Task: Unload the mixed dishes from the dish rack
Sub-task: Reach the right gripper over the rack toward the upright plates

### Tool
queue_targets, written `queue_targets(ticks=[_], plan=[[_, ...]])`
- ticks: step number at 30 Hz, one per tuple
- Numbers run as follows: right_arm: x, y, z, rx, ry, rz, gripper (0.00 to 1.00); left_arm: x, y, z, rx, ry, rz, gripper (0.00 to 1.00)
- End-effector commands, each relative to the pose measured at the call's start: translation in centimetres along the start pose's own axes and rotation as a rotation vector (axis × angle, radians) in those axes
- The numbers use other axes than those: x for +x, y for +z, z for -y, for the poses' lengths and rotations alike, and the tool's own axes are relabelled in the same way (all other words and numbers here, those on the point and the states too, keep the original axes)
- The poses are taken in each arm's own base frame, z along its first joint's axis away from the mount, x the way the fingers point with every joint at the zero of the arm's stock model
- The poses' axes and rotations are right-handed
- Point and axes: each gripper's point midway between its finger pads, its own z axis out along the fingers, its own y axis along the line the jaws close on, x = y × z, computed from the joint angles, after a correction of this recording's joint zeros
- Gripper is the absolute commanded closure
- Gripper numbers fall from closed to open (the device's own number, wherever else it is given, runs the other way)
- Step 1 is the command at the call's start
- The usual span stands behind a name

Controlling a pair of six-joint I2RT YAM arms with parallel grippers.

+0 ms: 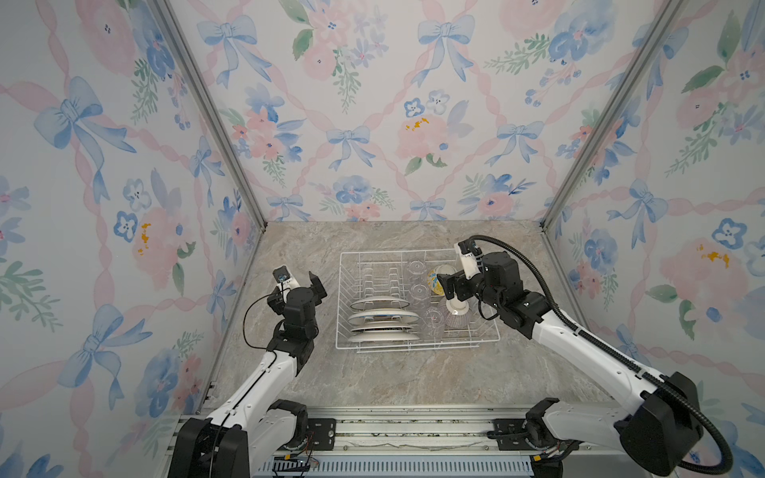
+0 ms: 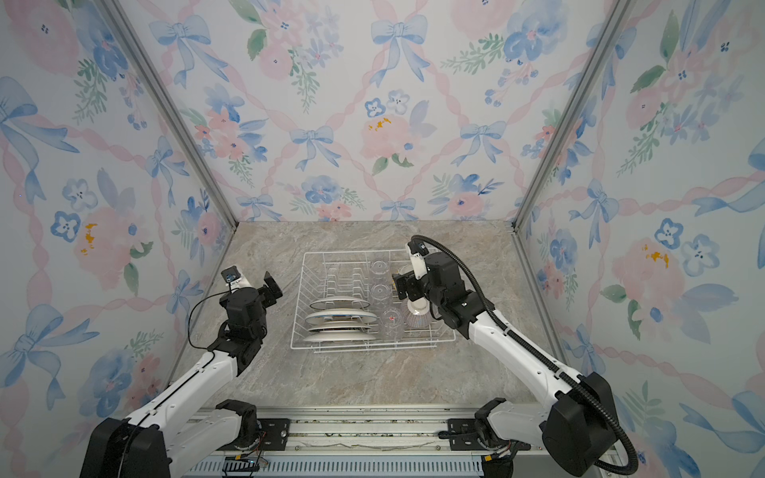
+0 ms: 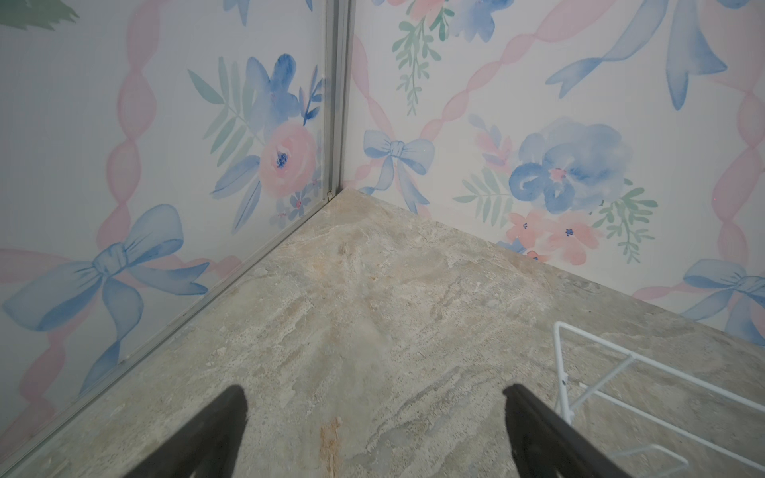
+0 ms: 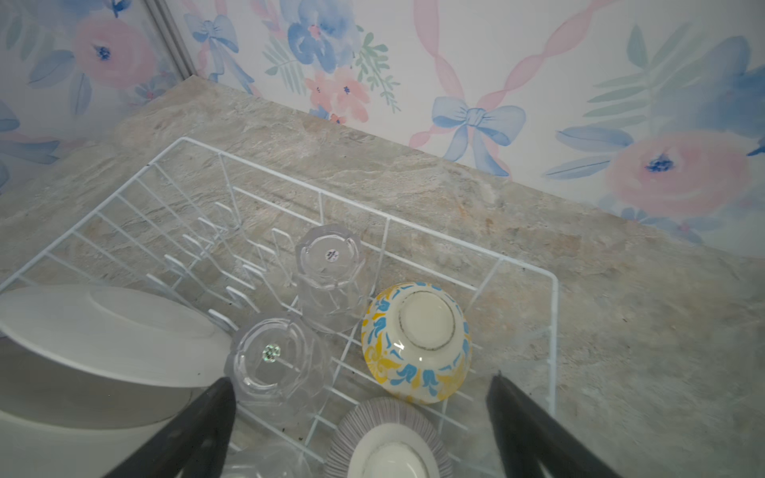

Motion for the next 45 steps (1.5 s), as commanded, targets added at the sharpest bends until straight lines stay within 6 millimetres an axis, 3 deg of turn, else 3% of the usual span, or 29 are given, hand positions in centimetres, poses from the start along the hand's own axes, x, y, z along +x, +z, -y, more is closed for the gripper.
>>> queue_targets(ticks=[1, 10, 20, 29, 40, 45], plan=[[0.2, -1.8, -2.8, -0.113, -0.004, -0.051, 0.03, 1.1, -0.6, 1.1, 0.049, -0.014, -0.132, 0.02], [2.0, -5.4, -6.0, -0.204, -0.047, -0.103, 0.03, 0.0, -4.0, 3.7, 0.243, -0.052, -0.211, 0.02], [3.5, -8.4, -9.3, -0.312, -0.077, -0.096, 0.01, -1.4, -6.0, 4.1, 0.309, -0.065, -0.189, 0.02], [5.4, -8.5, -12.2, -0.351, -0.154, -0.147, 0.15, -2.1, -6.4, 5.1, 0.358, -0.08, -0.192, 0.02], [7.7, -7.2, -15.9, -0.453, -0.257, -0.215, 0.36, -3.8, -5.9, 5.3, 0.334, -0.036, -0.156, 0.02], [7.9, -6.4, -16.4, -0.449, -0.291, -0.219, 0.43, -4.0, -5.9, 5.0, 0.32, -0.038, -0.145, 0.02]])
